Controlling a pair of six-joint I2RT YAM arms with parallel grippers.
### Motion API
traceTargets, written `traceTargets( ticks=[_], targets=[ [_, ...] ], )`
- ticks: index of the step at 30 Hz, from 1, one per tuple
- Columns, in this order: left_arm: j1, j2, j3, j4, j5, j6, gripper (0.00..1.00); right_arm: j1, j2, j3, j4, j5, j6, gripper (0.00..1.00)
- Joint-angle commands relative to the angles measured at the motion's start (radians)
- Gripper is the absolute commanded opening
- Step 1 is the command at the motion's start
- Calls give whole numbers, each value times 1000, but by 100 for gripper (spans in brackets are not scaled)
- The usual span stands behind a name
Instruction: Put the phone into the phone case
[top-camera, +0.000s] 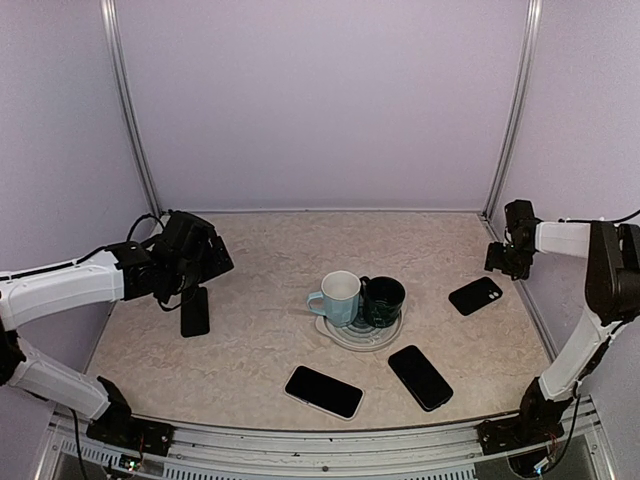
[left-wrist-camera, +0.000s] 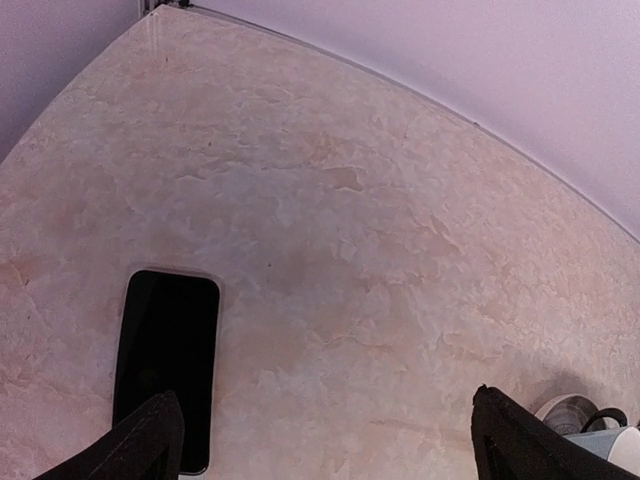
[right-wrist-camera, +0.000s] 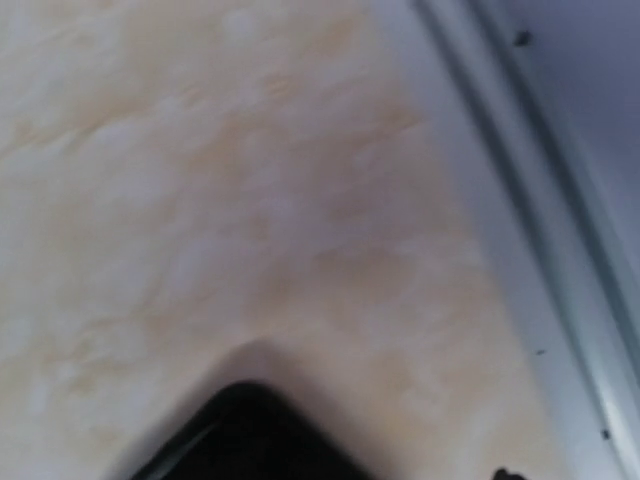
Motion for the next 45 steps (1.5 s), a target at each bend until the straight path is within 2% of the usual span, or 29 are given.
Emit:
traceTargets(
  ticks=[1,7,11,12,16,18,19,26,33,39,42,45],
  targets=[
    [5,-10,-25,-98,-10,-86,99,-12,9,-56,55,18,5,70],
    [5,-61,-43,-103,-29,-82,99,-12,6,-167,92,-53,28,64],
    [12,-69,-46,-99,-46,-71,99,-13,16,-205,108,-70,48,56],
    [20,-60,-46,-103,-42,-72,99,-12,19,-211,113,-80,50,52],
    [42,-15,-33,-134,-22,-78,99,-13,32,-215,118,-116,55,15],
    [44,2,-34,-132,-15,-74,99,-12,28,-214,117,-114,50,2],
    [44,9,-35,-127,-14,-72,99,-13,28,-208,113,-108,45,0],
    [53,-5,-80,-126,-9,-112,99,-1,-23,-78,52,-106,27,0],
    [80,-48,-154,-103,38,-140,99,155,-197,125,-36,30,20,0],
    [185,11,-210,10,131,-76,99,389,-320,246,10,115,39,0],
    [257,123,-184,27,199,-36,99,542,-306,283,41,97,57,0],
    [268,256,-105,-34,156,-7,99,692,-232,337,40,61,77,0]
  ],
)
